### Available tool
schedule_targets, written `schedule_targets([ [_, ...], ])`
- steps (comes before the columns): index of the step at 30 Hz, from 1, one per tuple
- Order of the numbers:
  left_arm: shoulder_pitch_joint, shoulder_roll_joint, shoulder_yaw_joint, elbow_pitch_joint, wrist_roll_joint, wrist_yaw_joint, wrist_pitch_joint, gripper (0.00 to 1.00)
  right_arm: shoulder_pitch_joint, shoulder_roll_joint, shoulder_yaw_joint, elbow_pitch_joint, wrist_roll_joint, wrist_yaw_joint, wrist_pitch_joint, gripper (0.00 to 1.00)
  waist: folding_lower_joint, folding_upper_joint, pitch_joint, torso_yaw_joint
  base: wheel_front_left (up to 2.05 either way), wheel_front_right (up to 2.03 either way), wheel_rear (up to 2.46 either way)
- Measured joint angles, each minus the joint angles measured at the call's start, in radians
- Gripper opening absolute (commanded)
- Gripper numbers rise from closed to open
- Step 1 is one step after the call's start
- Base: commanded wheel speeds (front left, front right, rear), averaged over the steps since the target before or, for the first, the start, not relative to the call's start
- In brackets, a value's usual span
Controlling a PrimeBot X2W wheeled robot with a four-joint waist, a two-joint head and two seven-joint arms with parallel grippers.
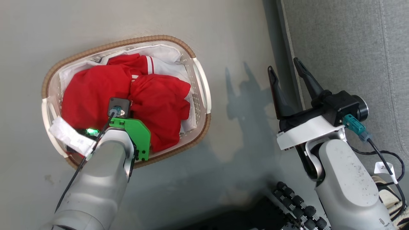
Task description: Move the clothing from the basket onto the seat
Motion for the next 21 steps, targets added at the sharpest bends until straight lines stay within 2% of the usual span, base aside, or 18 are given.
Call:
schedule_targets([
  [8,0.074,-0.002,0.015,-0.004,-0.026,-0.034,-0.104,0.0,0.033,0.001,-0.007,0.029,0.005,0.0,0.0,1.0,0.0,0.0,-0.095,0.009,0.0,0.0,0.0],
  [13,0.124,-0.005,0.023,-0.035,-0.033,-0.048,-0.123,0.0,0.07,0.001,-0.021,0.046,-0.009,0.0,0.0,1.0,-0.0001,0.0,-0.175,0.024,0.0,0.0,0.0],
  [21,0.244,0.002,0.081,-0.24,0.0,-0.046,-0.128,0.0,0.153,-0.007,-0.049,0.068,-0.027,0.0,0.0,1.0,-0.0001,0.0,-0.324,0.064,0.0,0.0,0.0],
])
